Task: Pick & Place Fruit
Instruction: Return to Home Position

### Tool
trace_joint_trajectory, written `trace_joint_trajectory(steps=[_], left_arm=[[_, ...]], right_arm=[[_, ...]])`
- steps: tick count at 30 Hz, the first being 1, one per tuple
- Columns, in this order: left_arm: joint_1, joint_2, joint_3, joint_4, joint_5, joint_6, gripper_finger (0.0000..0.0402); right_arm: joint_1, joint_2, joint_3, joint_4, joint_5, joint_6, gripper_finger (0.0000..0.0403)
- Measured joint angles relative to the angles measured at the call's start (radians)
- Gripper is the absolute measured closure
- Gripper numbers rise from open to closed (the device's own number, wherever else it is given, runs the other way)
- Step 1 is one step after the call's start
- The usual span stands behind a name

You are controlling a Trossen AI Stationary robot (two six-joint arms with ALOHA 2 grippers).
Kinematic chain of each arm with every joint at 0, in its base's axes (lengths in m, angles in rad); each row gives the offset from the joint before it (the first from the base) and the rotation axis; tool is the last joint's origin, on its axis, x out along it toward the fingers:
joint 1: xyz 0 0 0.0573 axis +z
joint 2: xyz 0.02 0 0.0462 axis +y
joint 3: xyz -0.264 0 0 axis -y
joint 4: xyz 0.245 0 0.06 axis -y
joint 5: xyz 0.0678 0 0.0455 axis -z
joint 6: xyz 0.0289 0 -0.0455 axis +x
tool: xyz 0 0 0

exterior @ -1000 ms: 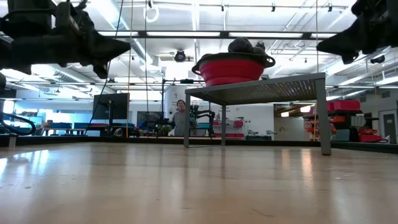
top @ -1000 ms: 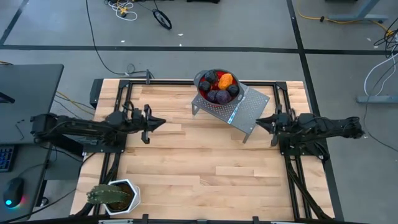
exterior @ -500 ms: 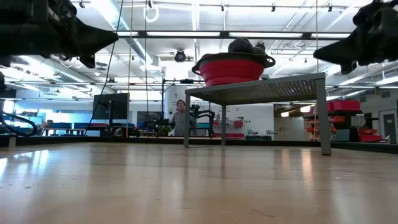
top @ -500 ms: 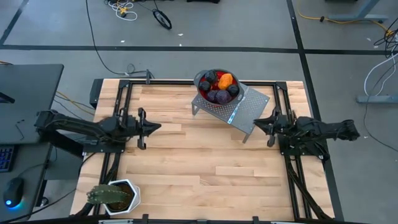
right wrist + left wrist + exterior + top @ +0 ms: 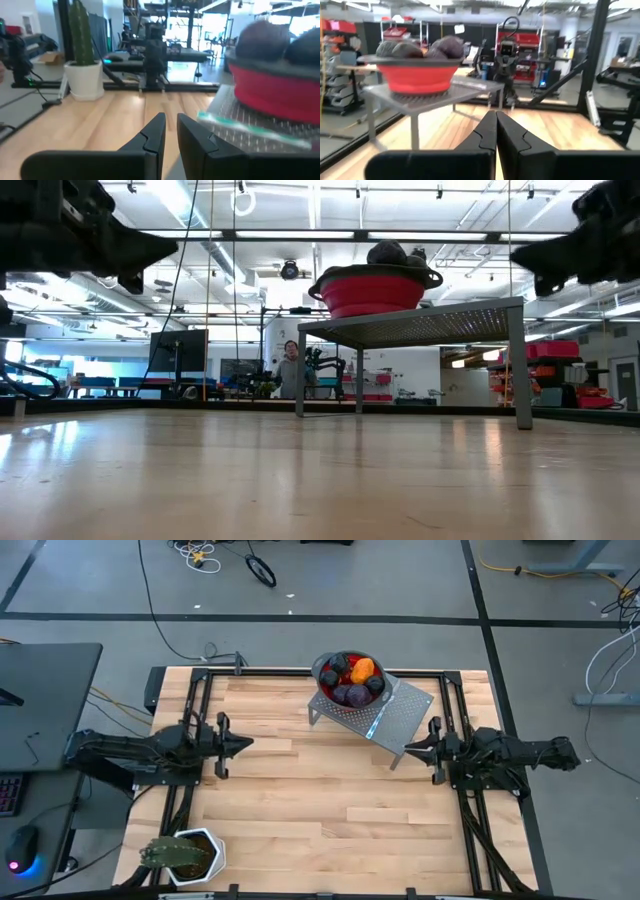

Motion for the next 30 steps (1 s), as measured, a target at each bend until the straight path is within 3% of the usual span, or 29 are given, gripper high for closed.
trace_joint_trajectory(steps=[4,18,30], left_arm=[[0.010,-0.025,0.000,-0.035,-0.003,-0.020,0.0398],[0.009,-0.017,-0.001,-0.060,0.043,0.010,0.0392],[0.009,-0.017,-0.001,-0.087,-0.031,0.040,0.0383]], right_arm=[[-0.015,0.000,-0.080,0.089,-0.007,0.008,0.0348],[-0.032,0.002,-0.079,0.108,-0.048,-0.008,0.0348],[-0.032,0.004,-0.079,0.095,0.011,-0.023,0.0348]])
